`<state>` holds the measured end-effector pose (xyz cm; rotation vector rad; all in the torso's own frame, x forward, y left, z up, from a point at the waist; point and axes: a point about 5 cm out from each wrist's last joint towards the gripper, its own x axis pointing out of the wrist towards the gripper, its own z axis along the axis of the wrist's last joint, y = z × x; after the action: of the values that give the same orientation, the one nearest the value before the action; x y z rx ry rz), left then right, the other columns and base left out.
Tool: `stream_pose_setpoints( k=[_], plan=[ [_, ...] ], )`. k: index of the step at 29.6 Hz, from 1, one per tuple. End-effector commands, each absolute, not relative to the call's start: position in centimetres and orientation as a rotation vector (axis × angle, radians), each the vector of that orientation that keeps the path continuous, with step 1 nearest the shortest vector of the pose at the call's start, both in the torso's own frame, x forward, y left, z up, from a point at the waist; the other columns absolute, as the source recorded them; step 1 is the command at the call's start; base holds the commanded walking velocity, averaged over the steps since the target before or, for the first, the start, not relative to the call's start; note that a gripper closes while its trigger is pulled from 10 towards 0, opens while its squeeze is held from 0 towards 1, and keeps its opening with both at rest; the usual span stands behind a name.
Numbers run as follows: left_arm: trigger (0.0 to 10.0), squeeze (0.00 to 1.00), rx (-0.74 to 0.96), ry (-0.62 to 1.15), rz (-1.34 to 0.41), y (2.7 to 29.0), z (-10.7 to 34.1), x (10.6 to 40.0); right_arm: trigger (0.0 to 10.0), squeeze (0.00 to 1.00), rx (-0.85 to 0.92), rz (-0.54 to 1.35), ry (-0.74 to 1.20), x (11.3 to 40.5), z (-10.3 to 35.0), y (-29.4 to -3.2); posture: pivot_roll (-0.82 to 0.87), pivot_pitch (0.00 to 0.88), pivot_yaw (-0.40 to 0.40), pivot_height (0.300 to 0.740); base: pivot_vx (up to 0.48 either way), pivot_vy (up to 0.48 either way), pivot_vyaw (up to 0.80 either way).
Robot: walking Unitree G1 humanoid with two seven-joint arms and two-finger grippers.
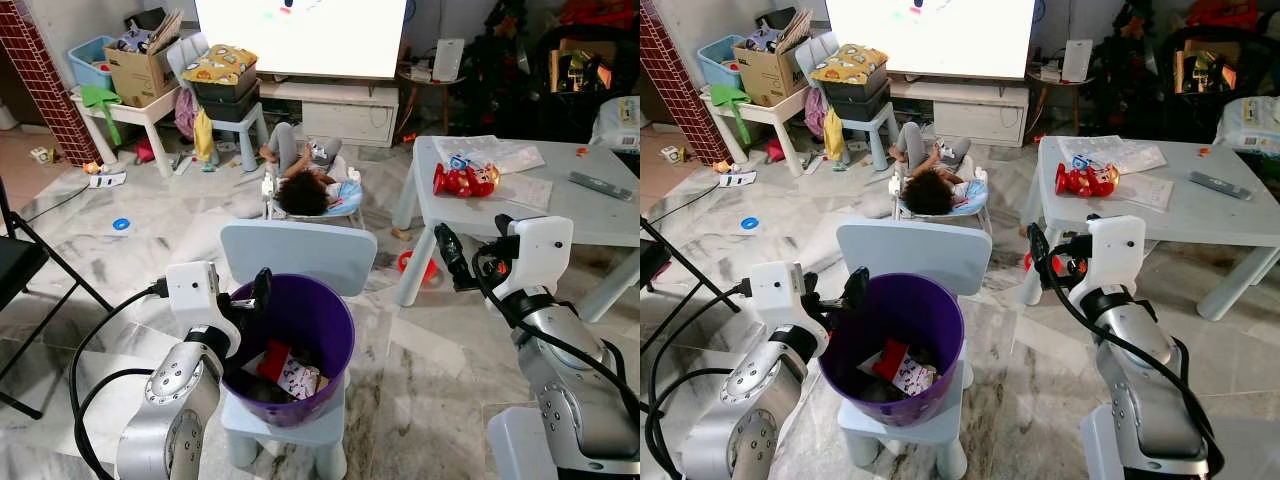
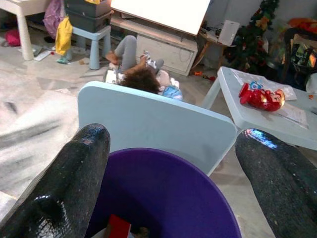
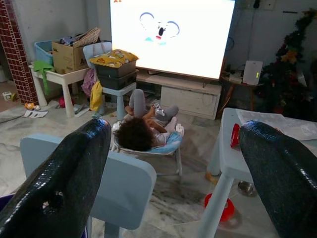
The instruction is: Picking trash to rubbish bin
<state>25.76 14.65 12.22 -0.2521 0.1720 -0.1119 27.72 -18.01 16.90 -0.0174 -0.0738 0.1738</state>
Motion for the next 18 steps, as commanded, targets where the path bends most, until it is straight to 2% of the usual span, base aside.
stream_pose_setpoints(
  k=[1,6,18],
  plan=[
    [10.0,0.0,-0.252,0.197,-0.107,14.73,11.84,25.66,10.0,0.0,-0.024,0.18,-0.1,27.68,17.65,-17.85,0.01,0.027,-0.022,0.74,0.0,0.0,0.0],
    [10.0,0.0,-0.25,0.197,-0.108,14.73,11.8,25.7,10.0,0.0,-0.024,0.182,-0.099,27.73,17.63,-17.79,0.02,0.026,-0.02,0.74,0.0,0.0,0.0],
    [10.0,0.0,-0.247,0.198,-0.116,14.71,11.75,25.74,10.0,0.0,-0.022,0.185,-0.1,27.86,17.61,-17.67,0.02,0.024,-0.02,0.74,0.0,0.468,0.0]
  ],
)
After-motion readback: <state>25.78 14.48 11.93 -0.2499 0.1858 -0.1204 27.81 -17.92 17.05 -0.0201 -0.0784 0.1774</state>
